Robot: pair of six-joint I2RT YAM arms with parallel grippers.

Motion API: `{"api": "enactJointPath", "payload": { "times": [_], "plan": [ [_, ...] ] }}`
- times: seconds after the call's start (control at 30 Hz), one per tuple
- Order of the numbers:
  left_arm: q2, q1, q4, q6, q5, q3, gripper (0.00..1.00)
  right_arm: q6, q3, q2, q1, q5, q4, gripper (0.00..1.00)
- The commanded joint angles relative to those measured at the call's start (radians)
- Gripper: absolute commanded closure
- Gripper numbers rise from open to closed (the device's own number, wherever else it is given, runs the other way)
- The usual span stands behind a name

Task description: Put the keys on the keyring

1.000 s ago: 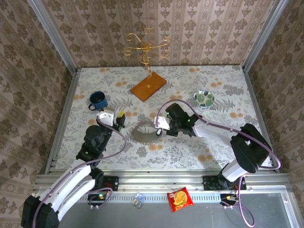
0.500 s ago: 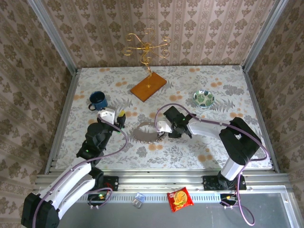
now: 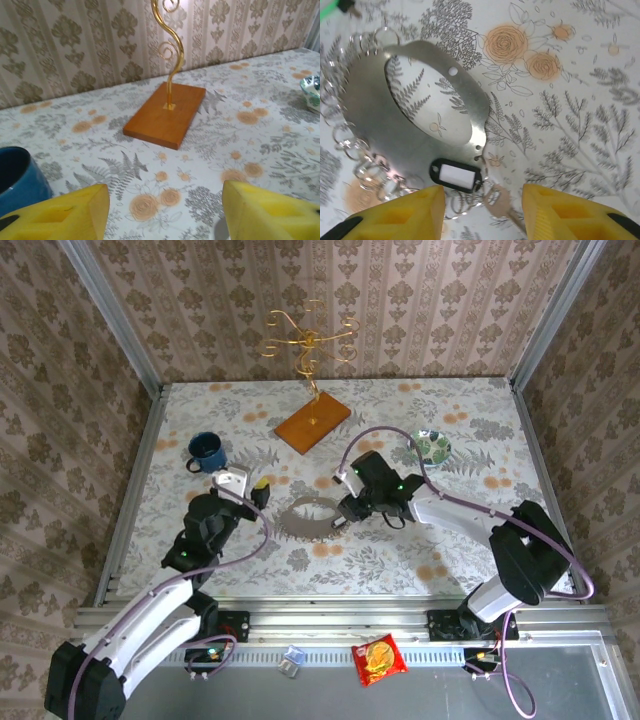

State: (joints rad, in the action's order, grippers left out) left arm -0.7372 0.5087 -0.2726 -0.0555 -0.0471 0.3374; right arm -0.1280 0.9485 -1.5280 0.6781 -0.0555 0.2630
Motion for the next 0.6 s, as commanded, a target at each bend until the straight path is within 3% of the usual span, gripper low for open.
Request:
{"api": "enactJointPath", "payload": {
  "times": [0.0, 0.13, 0.37, 0.57],
  "plan": [
    [-0.044, -0.008, 0.067, -0.09, 0.092, 0.042, 0.39, -0.369, -0.008, 0.019, 0.006, -0.034, 0.03, 0.59],
    [-0.106, -0.009, 0.086, -0.173, 0.129, 0.059, 0.39, -0.515, -0.01, -0.026, 0.031, -0.117, 0.026, 0.62],
    [-0.145, -0.009, 0.096, -0.244, 0.138, 0.068, 0.39, -0.406, 0.078, -0.161, 0.143, -0.059, 0.113, 0.68],
    [-0.122, -0.009, 0.113, -0.237, 0.128, 0.057, 0.39, -0.367, 0.112, -0.216, 0.157, -0.038, 0.135, 0.69]
  ]
}}
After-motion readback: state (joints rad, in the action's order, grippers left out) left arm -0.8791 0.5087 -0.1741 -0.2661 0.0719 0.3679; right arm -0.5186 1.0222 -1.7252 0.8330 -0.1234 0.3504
